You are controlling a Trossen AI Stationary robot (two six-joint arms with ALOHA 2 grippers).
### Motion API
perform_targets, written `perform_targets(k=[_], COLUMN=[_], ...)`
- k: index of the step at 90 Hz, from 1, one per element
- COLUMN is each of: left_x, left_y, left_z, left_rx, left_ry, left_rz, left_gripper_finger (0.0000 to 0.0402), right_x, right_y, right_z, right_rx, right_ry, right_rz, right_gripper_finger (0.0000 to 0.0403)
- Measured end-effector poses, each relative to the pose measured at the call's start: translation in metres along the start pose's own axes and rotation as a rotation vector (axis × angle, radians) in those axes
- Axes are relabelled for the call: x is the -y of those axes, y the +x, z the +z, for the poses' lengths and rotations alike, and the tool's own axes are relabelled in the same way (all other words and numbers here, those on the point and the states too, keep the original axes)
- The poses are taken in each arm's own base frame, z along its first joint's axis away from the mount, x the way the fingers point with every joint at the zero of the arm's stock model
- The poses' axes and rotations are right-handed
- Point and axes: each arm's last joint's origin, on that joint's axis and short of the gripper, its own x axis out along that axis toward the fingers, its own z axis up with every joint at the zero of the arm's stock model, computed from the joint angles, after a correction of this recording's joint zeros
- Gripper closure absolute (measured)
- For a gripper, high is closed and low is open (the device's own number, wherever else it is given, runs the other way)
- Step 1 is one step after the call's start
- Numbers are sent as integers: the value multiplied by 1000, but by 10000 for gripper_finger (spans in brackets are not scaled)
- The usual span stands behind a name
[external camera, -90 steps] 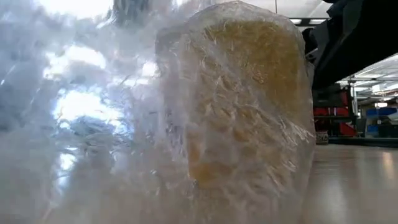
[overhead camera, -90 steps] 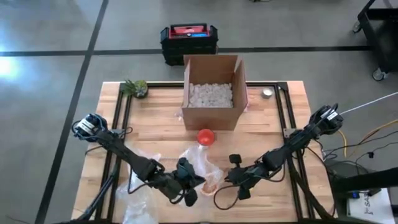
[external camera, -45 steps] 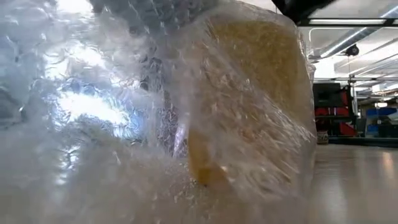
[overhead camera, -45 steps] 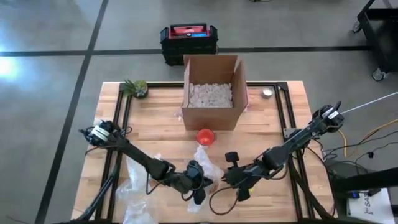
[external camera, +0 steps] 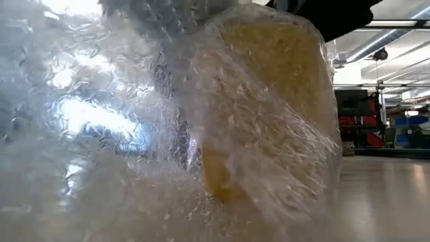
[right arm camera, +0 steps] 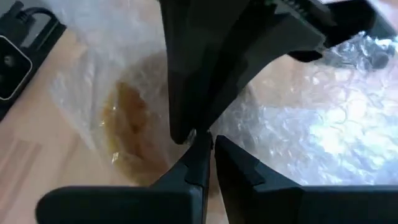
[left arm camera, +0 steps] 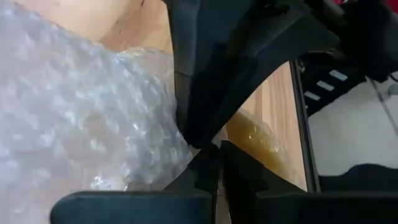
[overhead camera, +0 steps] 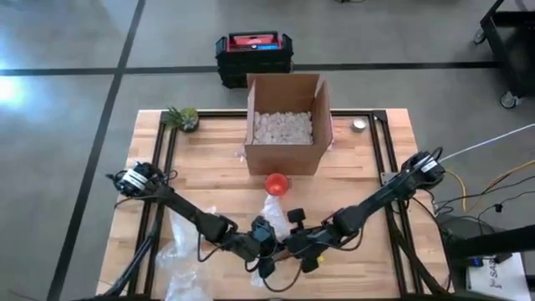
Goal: Wrap mug
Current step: Wrap the yellow mug with the transparent bubble wrap
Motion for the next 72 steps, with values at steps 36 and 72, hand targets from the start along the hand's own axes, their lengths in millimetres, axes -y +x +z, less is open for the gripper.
perform_targets(k=[36, 72], left_x=[-4, 9], left_y=[-18, -72], left_z=[20, 33], left_rx=[-105, -343], left_ry=[91, 69], left_rz=[-21, 157], left_gripper_finger=[282, 243], right_x=[-1, -1], right_y=[0, 0], right_z=[0, 0], right_rx=[4, 9], right_ry=[1, 2], right_rz=[11, 12], right_gripper_finger=[389, 389])
